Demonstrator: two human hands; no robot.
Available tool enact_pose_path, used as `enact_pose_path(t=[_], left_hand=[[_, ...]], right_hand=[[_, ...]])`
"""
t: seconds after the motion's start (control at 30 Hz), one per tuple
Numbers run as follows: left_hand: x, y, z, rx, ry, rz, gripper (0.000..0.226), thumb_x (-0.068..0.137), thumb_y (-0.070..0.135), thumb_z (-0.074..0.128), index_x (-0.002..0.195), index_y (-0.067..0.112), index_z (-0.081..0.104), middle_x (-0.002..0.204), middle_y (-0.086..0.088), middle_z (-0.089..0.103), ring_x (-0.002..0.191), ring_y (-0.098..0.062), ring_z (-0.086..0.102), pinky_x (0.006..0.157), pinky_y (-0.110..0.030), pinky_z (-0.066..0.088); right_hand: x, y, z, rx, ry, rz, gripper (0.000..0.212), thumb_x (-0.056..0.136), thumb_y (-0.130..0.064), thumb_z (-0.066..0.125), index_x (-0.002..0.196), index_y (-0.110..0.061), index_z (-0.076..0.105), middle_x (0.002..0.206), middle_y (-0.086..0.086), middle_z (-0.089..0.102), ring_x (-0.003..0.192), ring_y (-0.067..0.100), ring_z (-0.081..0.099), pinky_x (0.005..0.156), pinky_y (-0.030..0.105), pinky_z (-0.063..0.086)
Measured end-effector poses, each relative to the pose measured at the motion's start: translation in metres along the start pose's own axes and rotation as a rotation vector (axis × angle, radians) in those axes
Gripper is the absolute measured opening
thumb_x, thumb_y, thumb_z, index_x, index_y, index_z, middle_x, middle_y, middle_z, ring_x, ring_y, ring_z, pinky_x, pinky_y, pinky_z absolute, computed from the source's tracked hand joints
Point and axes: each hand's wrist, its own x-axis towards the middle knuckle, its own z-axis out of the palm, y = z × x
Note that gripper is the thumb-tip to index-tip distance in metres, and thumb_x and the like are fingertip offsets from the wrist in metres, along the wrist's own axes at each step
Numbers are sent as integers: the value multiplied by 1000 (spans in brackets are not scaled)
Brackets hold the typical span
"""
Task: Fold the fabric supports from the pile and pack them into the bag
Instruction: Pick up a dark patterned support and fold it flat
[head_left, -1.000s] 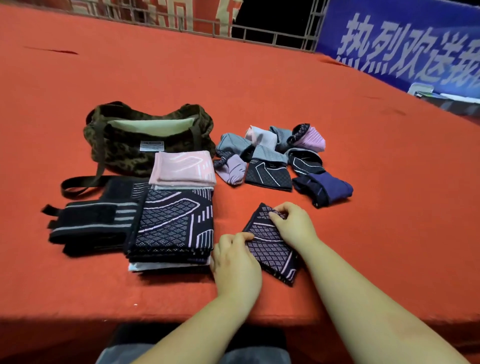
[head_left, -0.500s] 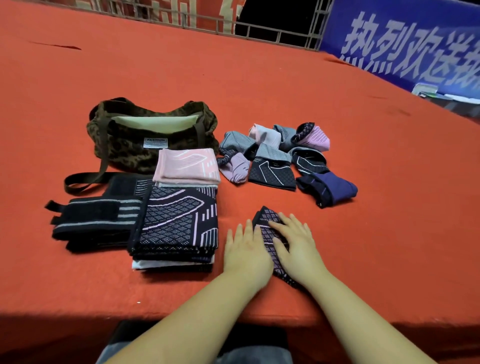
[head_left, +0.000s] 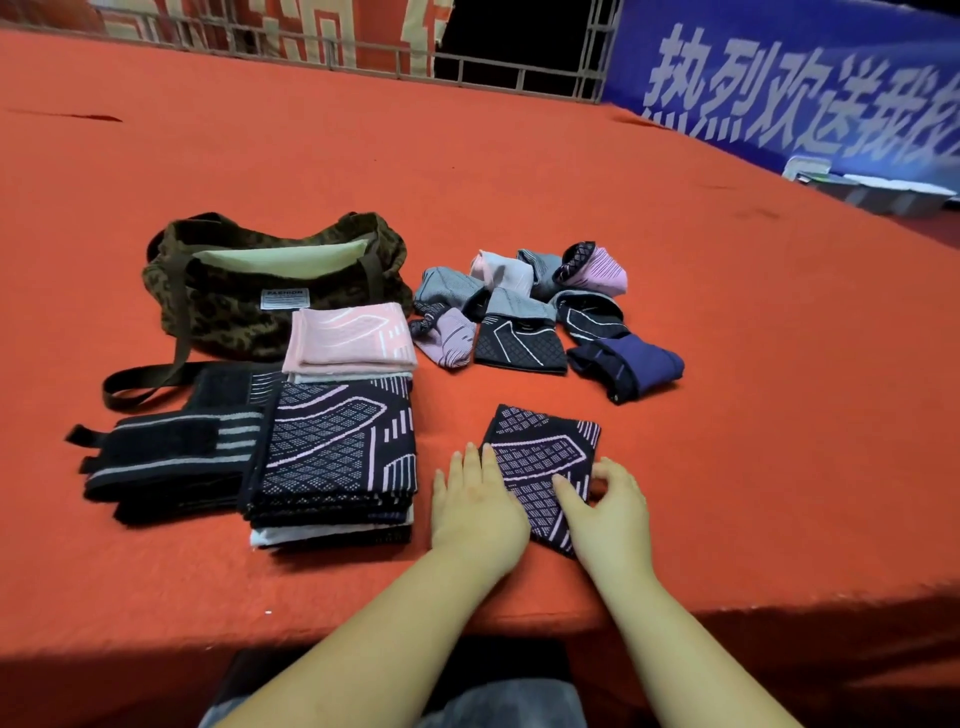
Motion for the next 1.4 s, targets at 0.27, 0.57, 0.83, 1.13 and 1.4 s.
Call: enact_pose_path(t=[0.27,0.57,0.83,1.13,1.4], left_hand=[[8,12,-15,-524,63,-116,55,100,39,30,147,12,26,149,-11,37,137,-28,32,114,-39,21],[23,30,-51,-1434,-171,-332,47,93,49,49,115,9,63,104,-8,70,93,-25,66,89,-36,52],[21,13,-107,-1559,-18,-303,43,84,41,66,108,5,63,101,-11,70,92,-29,67,87,-39,54],[19,-73,-181,-1202,338,-197,33,87,41,58,79,10,68,96,-8,69,104,-28,61,93,-34,46],[43,-132,-206,-1049,372,-177,32,93,29,55,72,7,62,80,-14,67,71,-27,62,75,-35,51]], right_hand=[[6,-53,-31,712,-266,257,7,92,0,50,92,-7,52,79,12,63,65,18,60,60,30,52],[29,-99,-96,846,-457,298,15,89,0,48,94,-6,61,74,10,70,60,20,67,52,28,55],[38,-146,-102,871,-480,217,14,89,1,49,84,-4,60,63,8,70,51,17,67,48,27,56],[41,-217,-32,745,-625,93,13,91,-1,50,92,-6,62,77,10,71,65,21,68,63,35,59],[56,-241,33,539,-589,70,7,85,-6,64,87,1,66,100,25,68,91,39,66,91,58,49]])
